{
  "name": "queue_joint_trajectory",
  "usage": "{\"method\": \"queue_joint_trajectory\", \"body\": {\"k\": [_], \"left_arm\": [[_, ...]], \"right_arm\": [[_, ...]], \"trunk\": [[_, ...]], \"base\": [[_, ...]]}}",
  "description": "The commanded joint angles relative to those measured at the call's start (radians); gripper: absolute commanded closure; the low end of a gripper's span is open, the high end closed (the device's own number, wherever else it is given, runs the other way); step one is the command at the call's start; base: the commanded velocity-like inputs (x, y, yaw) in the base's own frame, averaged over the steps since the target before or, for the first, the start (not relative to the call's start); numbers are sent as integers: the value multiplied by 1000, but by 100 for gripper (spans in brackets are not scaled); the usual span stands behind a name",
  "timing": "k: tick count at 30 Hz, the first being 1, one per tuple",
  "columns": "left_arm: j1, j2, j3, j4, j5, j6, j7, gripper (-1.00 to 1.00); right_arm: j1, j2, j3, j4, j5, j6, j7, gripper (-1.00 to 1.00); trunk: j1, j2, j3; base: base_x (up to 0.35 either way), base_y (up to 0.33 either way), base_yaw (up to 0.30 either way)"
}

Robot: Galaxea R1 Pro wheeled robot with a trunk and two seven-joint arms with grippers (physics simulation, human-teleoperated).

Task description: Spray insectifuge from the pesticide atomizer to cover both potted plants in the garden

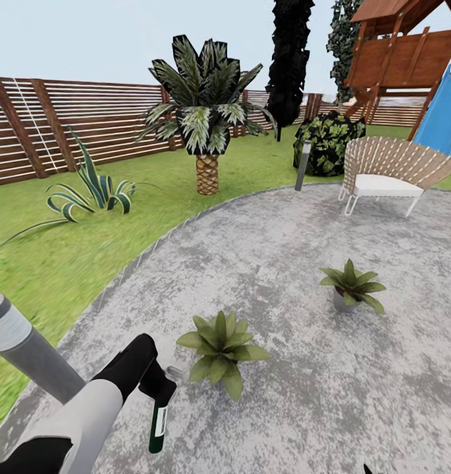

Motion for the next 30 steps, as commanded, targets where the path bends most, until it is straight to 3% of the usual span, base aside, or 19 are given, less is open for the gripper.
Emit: {"method": "queue_joint_trajectory", "body": {"k": [1, 6, 7, 11, 12, 21, 30], "left_arm": [[0, 0, -2, -2, -9, 4, -9, 100], [0, -1, -3, -4, -10, 4, -8, 100], [0, 4, 2, -92, -16, 4, -7, 100], [1, 11, 2, -104, -17, 4, -6, 100], [2, 34, 6, -149, -17, 4, -5, 100], [2, 34, 6, -150, -17, 4, -5, 100], [17, 34, 1, -148, -18, 1, -4, 100]], "right_arm": [[-1, 0, -10, 1, 7, -3, 4, -100], [0, 0, -12, 1, 7, -3, 5, -100], [0, -2, -12, 1, 9, -3, 5, -100], [0, -3, -12, 0, 9, -3, 5, -100], [0, -8, -12, -1, 10, -3, 2, -100], [0, -8, -12, -1, 10, -3, 2, -100], [0, -8, -12, -1, 10, -3, 2, -100]], "trunk": [[4, -8, -6], [23, -43, -29], [27, -50, -34], [42, -78, -52], [42, -78, -52], [42, -78, -52], [42, -78, -52]], "base": [[0, 0, 0], [0, 0, 0], [0, 0, 0], [0, 0, 0], [0, 41, 0], [0, 6, -10], [0, 0, -236]]}}
